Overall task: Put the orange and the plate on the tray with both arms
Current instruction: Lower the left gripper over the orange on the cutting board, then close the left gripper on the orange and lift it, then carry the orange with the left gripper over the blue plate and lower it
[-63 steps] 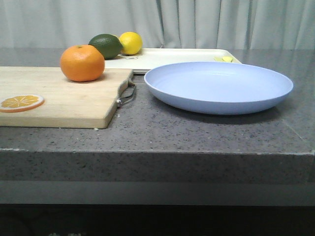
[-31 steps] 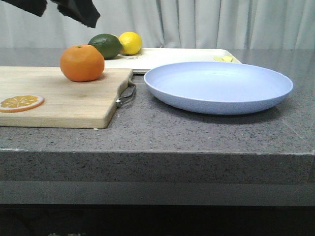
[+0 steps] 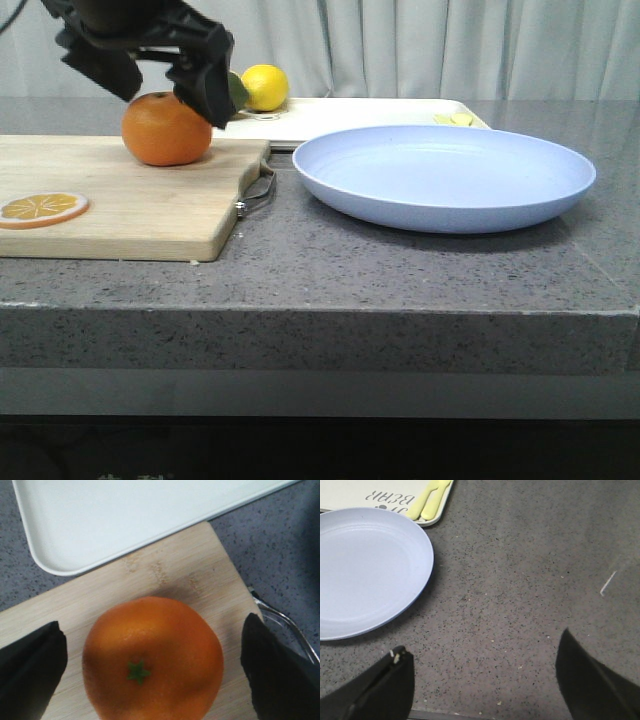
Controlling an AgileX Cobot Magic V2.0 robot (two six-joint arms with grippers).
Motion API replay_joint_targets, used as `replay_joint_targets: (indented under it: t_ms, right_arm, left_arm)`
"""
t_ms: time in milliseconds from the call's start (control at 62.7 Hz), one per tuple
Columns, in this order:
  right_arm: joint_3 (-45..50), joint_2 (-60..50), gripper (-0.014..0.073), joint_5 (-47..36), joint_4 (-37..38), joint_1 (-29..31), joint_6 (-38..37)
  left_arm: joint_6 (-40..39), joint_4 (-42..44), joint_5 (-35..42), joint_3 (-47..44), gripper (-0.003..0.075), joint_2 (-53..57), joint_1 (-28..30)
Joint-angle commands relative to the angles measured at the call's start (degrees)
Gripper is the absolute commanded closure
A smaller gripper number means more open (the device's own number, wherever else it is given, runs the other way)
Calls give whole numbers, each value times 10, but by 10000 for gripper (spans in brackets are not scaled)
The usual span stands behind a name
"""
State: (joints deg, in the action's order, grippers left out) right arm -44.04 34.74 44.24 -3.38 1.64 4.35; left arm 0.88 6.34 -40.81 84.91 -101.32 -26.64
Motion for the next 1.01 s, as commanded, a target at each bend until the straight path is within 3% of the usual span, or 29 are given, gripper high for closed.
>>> replay_joint_targets:
  t_ms: [0,192,399,543,766,990]
  right_arm:
    - [-20,5,4,-38,0,4,6]
    - [-20,5,4,-38,0,4,6]
    - [-20,5,4,-38,0,4,6]
    - [-20,5,4,-38,0,4,6]
    - [-20,5,4,-38,0,4,6]
    - [-20,5,4,-38,0,4,6]
  left_arm:
    - [-1,-1,24,20,36,18,-3]
    - [-1,-2,21,20,55,15,-3]
    - [-1,-3,-6,20,249,9,-3]
    - [-1,-3,-9,20,330,9,-3]
    - [-1,-12,-15,37,332,9,-12]
    - [-1,-12,-22,104,331,8,-68]
